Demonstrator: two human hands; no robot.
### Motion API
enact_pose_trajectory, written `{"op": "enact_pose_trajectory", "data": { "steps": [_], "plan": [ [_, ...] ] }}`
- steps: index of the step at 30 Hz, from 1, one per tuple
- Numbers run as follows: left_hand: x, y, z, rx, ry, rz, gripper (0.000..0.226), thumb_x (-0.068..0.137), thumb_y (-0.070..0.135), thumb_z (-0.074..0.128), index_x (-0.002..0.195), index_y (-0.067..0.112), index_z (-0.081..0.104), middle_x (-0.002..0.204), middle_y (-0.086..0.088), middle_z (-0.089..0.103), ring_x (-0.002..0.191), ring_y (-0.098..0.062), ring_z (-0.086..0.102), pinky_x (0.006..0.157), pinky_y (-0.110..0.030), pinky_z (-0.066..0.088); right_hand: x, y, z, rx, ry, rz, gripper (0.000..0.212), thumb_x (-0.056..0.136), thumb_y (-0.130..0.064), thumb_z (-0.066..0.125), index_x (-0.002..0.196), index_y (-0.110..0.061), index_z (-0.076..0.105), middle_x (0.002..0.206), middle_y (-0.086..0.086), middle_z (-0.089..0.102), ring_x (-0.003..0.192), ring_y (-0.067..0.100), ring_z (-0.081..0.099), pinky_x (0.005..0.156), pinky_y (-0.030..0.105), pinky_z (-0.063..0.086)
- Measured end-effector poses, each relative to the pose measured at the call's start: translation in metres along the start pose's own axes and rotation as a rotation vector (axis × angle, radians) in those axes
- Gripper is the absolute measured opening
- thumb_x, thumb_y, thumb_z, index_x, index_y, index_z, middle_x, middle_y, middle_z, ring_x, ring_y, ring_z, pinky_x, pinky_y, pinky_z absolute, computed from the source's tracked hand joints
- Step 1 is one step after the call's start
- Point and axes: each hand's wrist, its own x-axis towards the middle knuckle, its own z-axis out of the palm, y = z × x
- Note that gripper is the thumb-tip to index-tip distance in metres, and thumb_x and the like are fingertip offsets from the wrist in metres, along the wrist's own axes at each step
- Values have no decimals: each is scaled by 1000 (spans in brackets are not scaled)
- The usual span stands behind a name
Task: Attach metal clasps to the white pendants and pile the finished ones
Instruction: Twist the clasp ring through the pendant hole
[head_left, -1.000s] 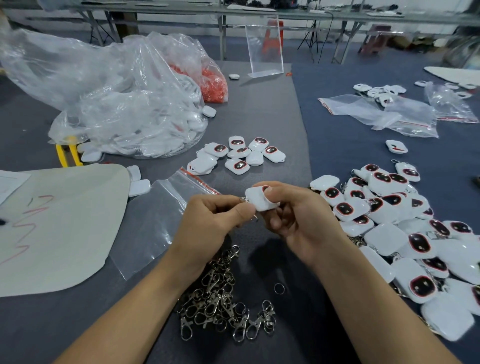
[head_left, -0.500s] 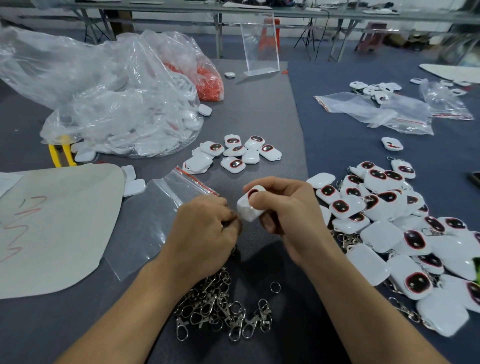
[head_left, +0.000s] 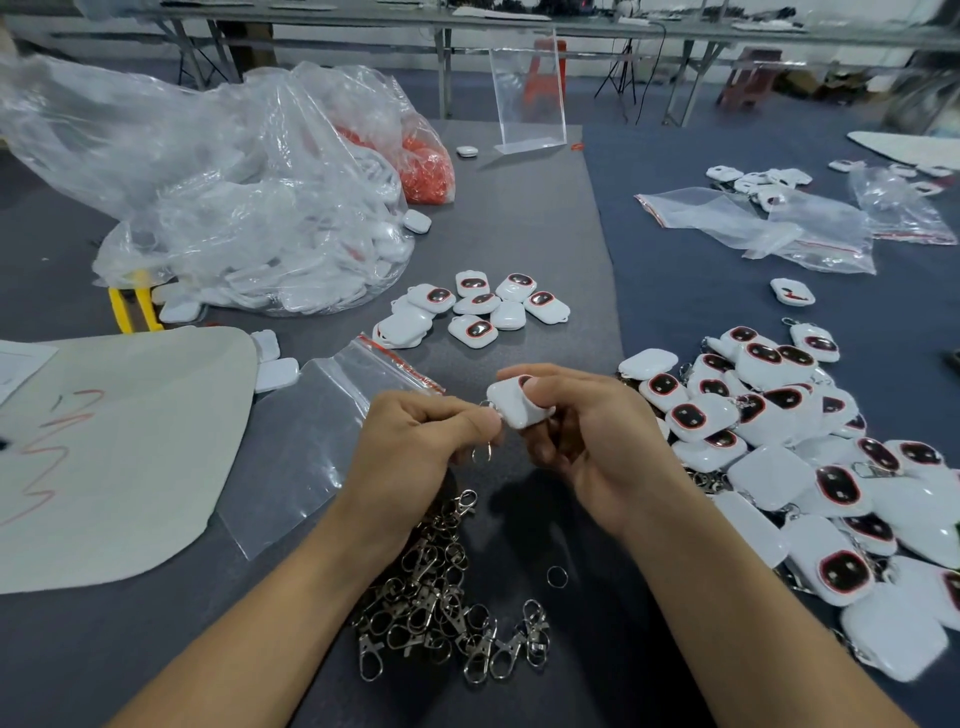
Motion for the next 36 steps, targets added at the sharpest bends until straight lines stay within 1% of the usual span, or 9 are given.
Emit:
{"op": "enact_pose_trajectory", "data": {
  "steps": [4,7,10,17,22,28,31,34,36],
  "plan": [
    [0,-1,-3,352,13,255,18,73,20,73,56,15,71,51,9,52,52,-4,46,54,-17,34,-2,-1,-1,-52,29,-87,22,86,0,58,87,-6,79,65,13,64,40,16,36,46,28,18],
    [-3,-2,-3,765,23,457,25,78,19,68,54,12,64,54,7,48,57,-10,46,57,-26,35,-5,1,3,-138,65,-163,18,84,1,65,86,-10,79,64,8,65,39,15,38,41,19,28],
    [-3,-5,-5,934,63,480,23,81,25,64,62,13,70,59,4,54,61,-18,50,61,-36,41,-6,4,8,-198,57,-223,16,84,2,69,88,-11,79,61,2,65,41,14,41,42,19,35],
    [0,-5,-4,612,202,313,15,71,27,80,83,35,75,67,13,62,64,-9,56,56,-17,38,2,-2,-4,-196,211,-176,21,88,0,64,83,-11,80,64,6,67,39,12,41,39,19,32],
    [0,-6,-5,540,260,306,15,74,21,84,77,34,77,58,15,59,52,-5,52,54,-8,34,6,-5,-11,-289,268,-200,24,88,-2,64,78,-16,81,63,-1,69,44,4,49,42,16,36],
    [0,-1,-6,612,311,333,21,77,28,75,93,40,68,70,14,65,67,-11,60,69,-33,49,3,-17,-29,-878,420,-348,26,83,-13,60,67,-30,72,57,-16,64,58,3,56,54,24,40],
    [-1,2,-4,670,295,326,29,78,26,77,98,43,64,85,26,66,75,-5,62,78,-41,52,4,-19,-36,-1129,490,-338,25,89,-14,53,70,-21,68,59,-10,64,66,11,59,59,29,41],
    [-2,1,-3,687,280,299,11,79,26,78,84,36,74,78,24,69,75,-6,62,82,-46,52,5,-22,-44,-1339,547,-351,29,92,-16,46,69,-14,65,68,1,67,75,30,59,73,39,47],
    [-2,0,-3,718,289,290,6,78,27,78,74,31,78,68,18,71,71,-6,62,82,-49,53,4,-26,-48,-1468,573,-347,24,90,-14,51,77,-18,70,82,3,68,87,28,50,84,37,33]
  ]
}}
